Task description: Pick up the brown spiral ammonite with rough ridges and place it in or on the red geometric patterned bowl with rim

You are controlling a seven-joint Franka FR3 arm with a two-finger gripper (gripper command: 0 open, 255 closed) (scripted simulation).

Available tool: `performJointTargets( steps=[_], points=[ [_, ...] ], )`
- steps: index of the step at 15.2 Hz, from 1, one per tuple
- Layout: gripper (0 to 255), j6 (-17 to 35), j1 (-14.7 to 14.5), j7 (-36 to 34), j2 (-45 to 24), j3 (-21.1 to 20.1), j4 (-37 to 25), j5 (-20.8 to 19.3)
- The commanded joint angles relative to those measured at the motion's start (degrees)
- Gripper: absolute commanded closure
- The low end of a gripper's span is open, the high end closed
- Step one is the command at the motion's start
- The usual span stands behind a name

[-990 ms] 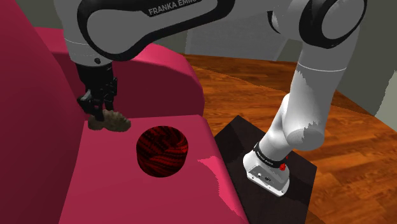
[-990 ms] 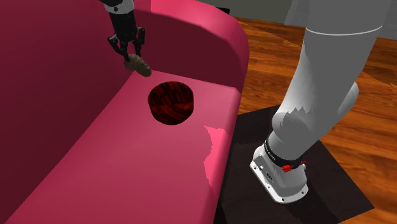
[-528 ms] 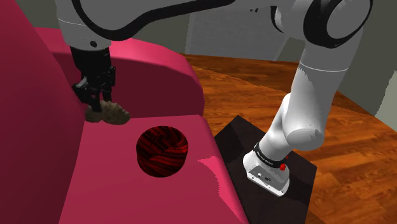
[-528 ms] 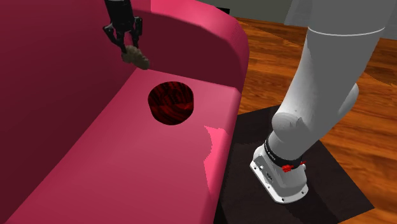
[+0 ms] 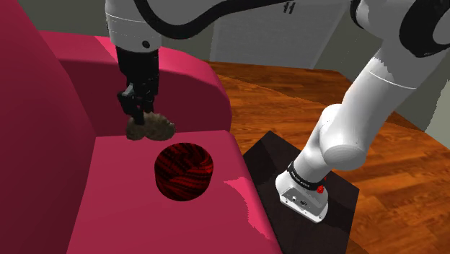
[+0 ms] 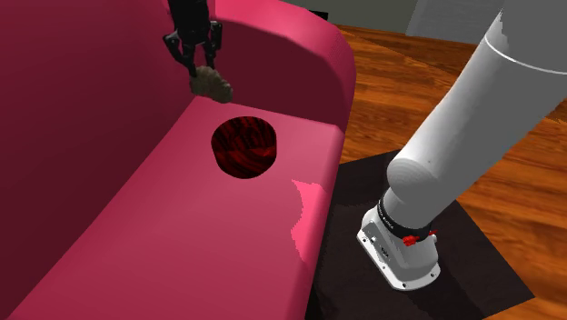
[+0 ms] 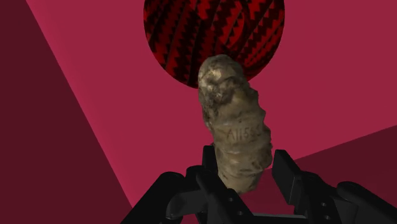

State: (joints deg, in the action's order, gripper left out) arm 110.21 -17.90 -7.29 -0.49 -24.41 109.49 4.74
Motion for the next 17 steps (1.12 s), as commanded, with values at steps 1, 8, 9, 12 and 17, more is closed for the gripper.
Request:
performJointTargets(
  steps=[1, 8, 9, 12, 17],
  points=[
    [255, 0.01, 0.19, 1.16, 5.42, 0.14, 5.05, 2.38],
    [255, -0.94, -0.89, 4.53, 19.29, 1.89, 17.47, 7.72],
    [255, -0.16, -0.92, 4.57, 19.14, 1.8, 18.12, 7.75],
    [255, 2.21, -0.99, 4.69, 18.64, 1.51, 20.0, 7.85],
    [255, 6.22, -1.06, 4.83, 17.5, 1.0, 22.9, 7.94]
  ],
)
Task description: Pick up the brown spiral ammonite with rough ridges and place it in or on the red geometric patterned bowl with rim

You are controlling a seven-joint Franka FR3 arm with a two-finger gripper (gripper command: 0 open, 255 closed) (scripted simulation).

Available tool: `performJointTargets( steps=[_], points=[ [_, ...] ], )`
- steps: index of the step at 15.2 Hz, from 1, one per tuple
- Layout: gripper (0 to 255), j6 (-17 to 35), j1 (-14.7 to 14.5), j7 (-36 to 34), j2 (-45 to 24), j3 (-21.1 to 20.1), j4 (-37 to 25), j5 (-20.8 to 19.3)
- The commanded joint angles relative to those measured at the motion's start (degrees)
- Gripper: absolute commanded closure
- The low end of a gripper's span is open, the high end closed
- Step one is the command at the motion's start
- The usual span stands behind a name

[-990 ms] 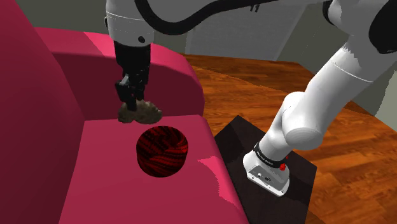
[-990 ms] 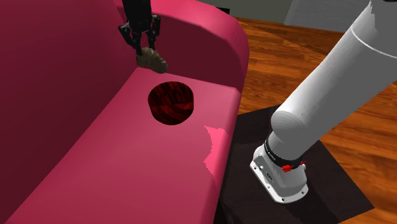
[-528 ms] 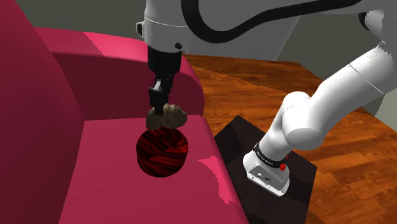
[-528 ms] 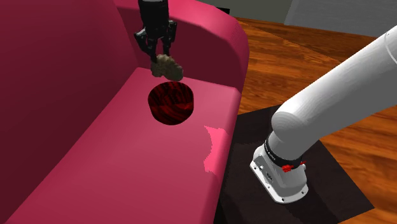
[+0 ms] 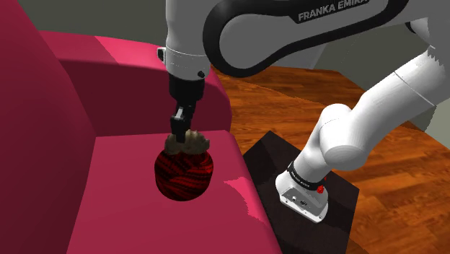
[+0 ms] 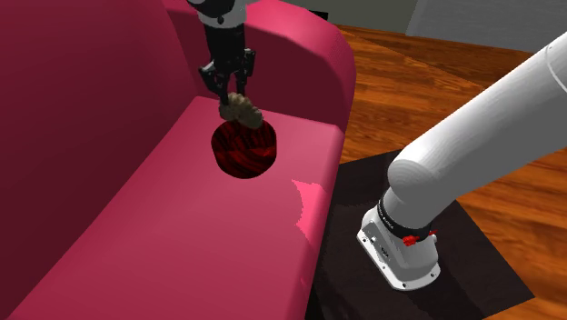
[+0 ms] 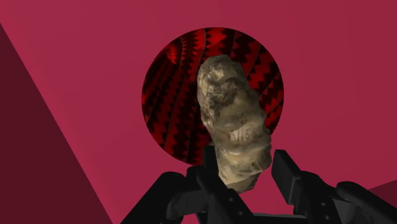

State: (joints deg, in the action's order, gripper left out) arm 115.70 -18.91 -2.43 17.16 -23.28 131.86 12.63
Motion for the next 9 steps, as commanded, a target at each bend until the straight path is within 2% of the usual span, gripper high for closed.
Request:
performJointTargets(
  steps=[1, 9],
  points=[
    [255, 1.53, -0.06, -0.01, -0.41, -0.23, 1.08, 0.06],
    [255, 8.14, -0.09, 0.0, -3.13, -1.12, 5.04, -0.08]
  ],
)
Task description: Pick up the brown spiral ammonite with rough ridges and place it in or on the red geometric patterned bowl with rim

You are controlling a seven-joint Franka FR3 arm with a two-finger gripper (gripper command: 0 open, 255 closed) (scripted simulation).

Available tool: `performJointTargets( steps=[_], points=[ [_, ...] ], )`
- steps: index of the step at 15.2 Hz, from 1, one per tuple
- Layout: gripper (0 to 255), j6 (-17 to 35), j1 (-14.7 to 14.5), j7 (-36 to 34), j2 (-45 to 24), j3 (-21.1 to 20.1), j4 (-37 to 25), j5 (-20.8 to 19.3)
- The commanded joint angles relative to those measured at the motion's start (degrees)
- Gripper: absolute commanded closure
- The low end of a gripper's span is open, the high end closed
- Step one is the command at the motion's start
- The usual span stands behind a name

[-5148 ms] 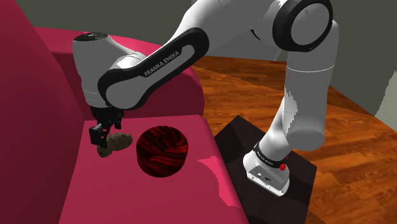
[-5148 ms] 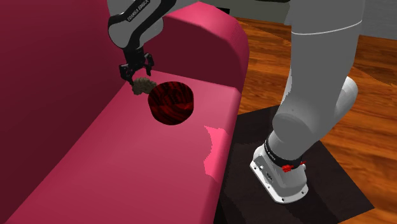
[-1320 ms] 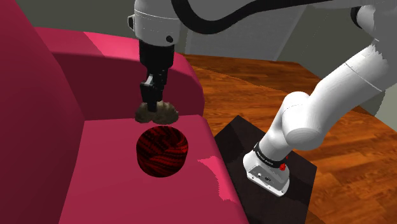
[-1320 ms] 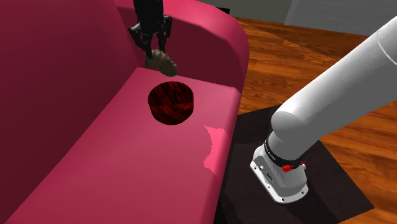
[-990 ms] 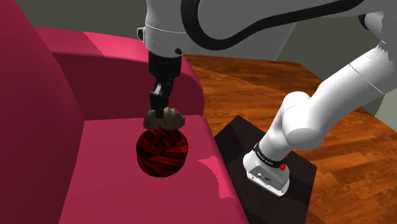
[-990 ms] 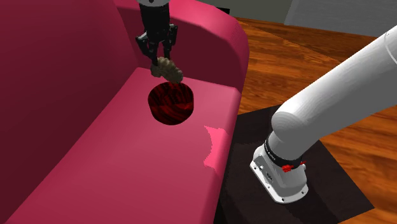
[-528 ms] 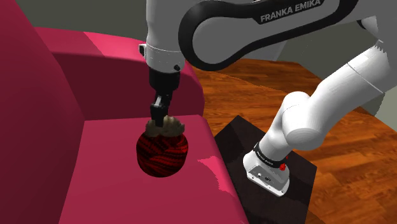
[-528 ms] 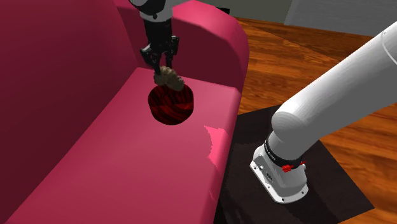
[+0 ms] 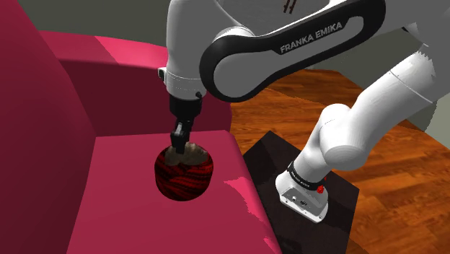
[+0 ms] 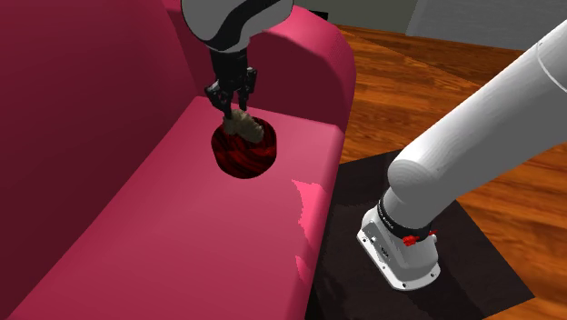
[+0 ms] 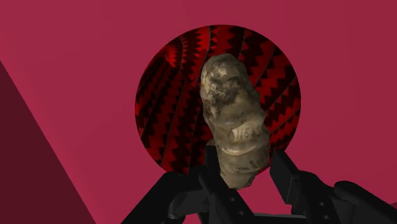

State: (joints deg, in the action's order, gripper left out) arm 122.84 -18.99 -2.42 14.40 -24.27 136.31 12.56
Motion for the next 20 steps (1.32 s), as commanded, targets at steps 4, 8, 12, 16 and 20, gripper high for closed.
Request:
performJointTargets(
  steps=[4, 8, 12, 16, 20],
  points=[
    [255, 1.67, -0.02, -0.02, -0.69, -0.2, 0.94, -0.05],
    [255, 1.67, -0.03, -0.02, -0.69, -0.2, 0.94, -0.05],
    [0, 1.49, -0.03, -0.35, -1.02, -0.36, 0.42, -0.21],
    [0, -0.43, 0.03, 0.13, 0.31, 0.15, -0.18, 0.03],
    [0, -6.17, 0.21, 0.42, 2.57, 1.12, -3.67, 0.05]
  ],
)
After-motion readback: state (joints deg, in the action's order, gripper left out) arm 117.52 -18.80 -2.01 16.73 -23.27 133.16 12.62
